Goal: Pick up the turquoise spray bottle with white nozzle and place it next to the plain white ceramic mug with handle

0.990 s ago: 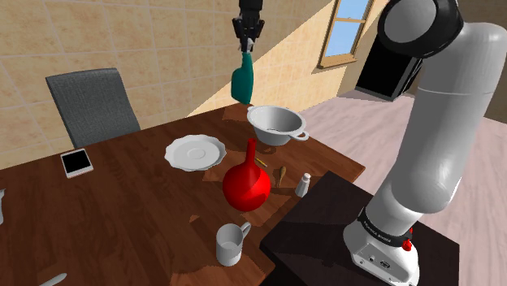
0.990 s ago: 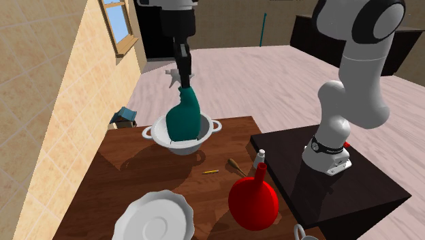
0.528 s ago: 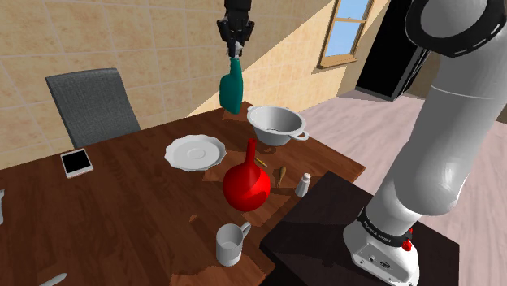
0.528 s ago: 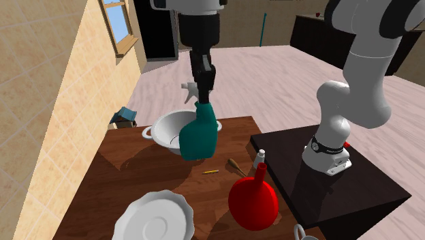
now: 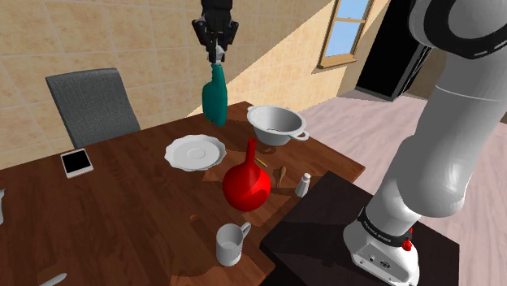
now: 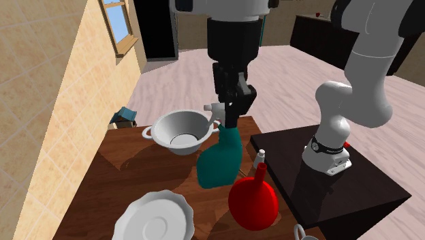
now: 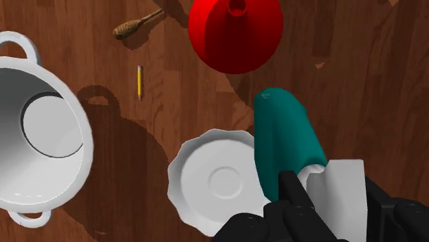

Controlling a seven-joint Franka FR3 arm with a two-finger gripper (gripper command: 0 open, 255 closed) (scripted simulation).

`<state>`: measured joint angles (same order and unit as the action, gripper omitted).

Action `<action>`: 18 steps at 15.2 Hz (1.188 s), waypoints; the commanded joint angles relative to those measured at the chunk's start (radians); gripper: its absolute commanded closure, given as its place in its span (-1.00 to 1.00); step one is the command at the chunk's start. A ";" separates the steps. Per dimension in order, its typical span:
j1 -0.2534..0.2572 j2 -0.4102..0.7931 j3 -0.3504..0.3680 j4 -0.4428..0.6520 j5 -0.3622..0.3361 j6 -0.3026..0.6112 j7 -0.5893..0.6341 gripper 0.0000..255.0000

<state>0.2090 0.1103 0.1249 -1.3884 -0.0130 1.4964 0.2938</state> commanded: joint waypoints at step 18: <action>0.172 0.038 0.129 -0.032 -0.023 0.066 0.302 1.00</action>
<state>0.3812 0.1519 0.2542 -1.3996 -0.0372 1.5445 0.5953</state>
